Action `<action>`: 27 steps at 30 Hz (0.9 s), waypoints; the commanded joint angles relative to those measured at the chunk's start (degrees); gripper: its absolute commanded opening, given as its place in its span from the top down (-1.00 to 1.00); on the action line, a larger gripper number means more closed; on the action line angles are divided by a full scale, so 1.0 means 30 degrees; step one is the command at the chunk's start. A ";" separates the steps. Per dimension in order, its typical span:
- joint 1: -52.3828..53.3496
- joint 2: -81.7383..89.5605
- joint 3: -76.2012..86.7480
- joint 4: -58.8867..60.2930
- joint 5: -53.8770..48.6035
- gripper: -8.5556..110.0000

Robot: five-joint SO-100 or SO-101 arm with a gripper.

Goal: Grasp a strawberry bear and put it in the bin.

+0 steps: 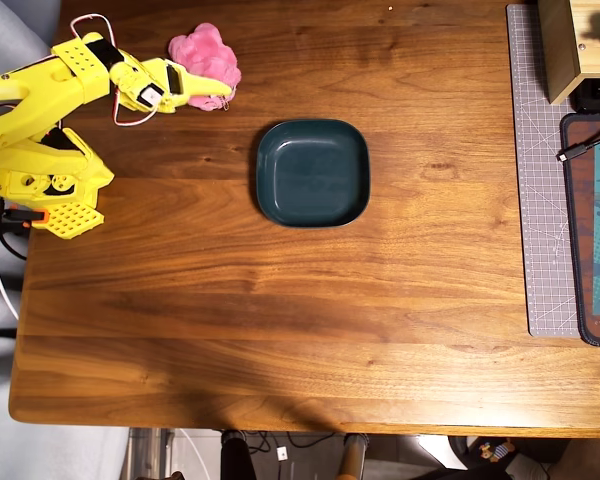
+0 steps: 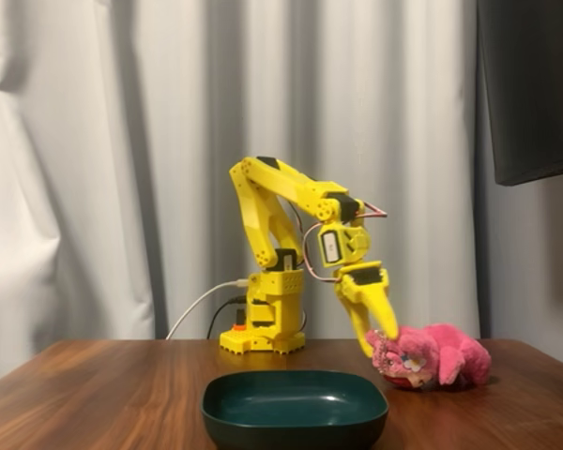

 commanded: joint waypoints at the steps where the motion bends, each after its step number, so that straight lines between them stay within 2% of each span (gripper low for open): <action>1: 0.2109 0.0967 -0.0586 -0.0205 0.0146 0.16; 11: 0.1465 0.0967 -0.0088 -0.0498 0.0146 0.16; 20: -0.0117 0.0762 -0.0352 -0.0850 0.0146 0.44; 22: -0.0527 0.0703 -0.0410 -0.0850 0.0146 0.44; 27: -0.2314 0.0586 -0.0439 -0.0879 0.0146 0.26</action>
